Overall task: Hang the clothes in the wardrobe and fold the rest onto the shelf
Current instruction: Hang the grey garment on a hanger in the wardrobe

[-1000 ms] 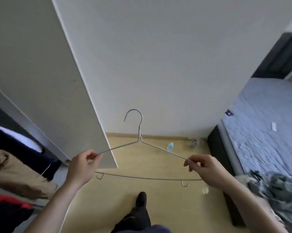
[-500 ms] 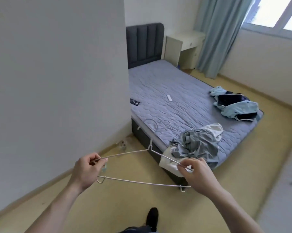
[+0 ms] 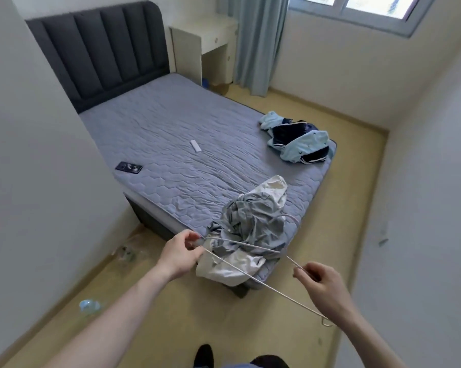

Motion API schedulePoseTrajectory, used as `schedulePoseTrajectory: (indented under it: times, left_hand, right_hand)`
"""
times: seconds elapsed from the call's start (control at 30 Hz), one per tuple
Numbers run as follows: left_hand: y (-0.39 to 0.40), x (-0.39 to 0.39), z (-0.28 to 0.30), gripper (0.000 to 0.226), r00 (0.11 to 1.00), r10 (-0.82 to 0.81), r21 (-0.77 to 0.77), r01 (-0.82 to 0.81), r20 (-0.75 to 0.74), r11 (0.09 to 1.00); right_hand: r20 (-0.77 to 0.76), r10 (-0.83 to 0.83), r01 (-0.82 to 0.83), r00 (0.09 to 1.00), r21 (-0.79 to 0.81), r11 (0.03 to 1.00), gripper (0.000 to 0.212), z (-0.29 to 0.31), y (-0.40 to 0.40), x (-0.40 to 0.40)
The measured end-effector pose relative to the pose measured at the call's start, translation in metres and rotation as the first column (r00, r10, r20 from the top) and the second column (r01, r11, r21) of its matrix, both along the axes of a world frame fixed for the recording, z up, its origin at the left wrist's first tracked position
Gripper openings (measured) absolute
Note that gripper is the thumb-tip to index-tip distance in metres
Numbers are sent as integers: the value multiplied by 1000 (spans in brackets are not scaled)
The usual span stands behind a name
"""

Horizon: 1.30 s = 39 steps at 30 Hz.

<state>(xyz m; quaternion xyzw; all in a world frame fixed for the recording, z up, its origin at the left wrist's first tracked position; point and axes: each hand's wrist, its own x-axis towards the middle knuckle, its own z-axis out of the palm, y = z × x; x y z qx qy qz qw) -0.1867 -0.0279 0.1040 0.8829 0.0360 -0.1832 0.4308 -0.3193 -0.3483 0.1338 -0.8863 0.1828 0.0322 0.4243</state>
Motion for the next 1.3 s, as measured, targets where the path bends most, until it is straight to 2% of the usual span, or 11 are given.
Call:
schedulePoseTrajectory:
  times: [0.13, 0.27, 0.43, 0.53, 0.73, 0.87, 1.07, 1.3]
  left_hand:
    - [-62, 45, -28, 21, 987, -123, 31, 127, -105, 991]
    - [-112, 72, -65, 22, 959, -158, 44, 173, -234, 984]
    - [-177, 105, -105, 19, 937, -1, 93, 35, -348, 995]
    - [-211, 124, -129, 19, 886, 130, 159, -64, -445, 985]
    - [-271, 170, -179, 13, 834, 193, 251, -68, -517, 966]
    - [-299, 213, -239, 13, 835, 193, 244, -74, -516, 967]
    - [-318, 268, -368, 13, 804, 252, 278, -112, -539, 954]
    - [-326, 295, -500, 44, 749, 349, 270, -232, -564, 935]
  right_hand:
    - [-12, -130, 130, 991, 28, 991, 29, -15, -60, 30]
    - [-61, -169, 172, 984, 54, 984, 29, -40, -112, 79]
    - [-151, -125, 149, 981, 154, 977, 28, -65, -182, 154]
    - [-214, -120, 161, 970, 188, 969, 31, -80, -223, 194]
    - [-336, -39, 109, 941, 194, 975, 33, -120, -272, 267]
    - [-371, -15, 98, 929, 208, 973, 35, -165, -285, 296]
    - [-422, -72, 169, 904, 199, 965, 36, -244, -294, 320]
    - [-476, -99, 206, 874, 177, 962, 38, -338, -287, 333]
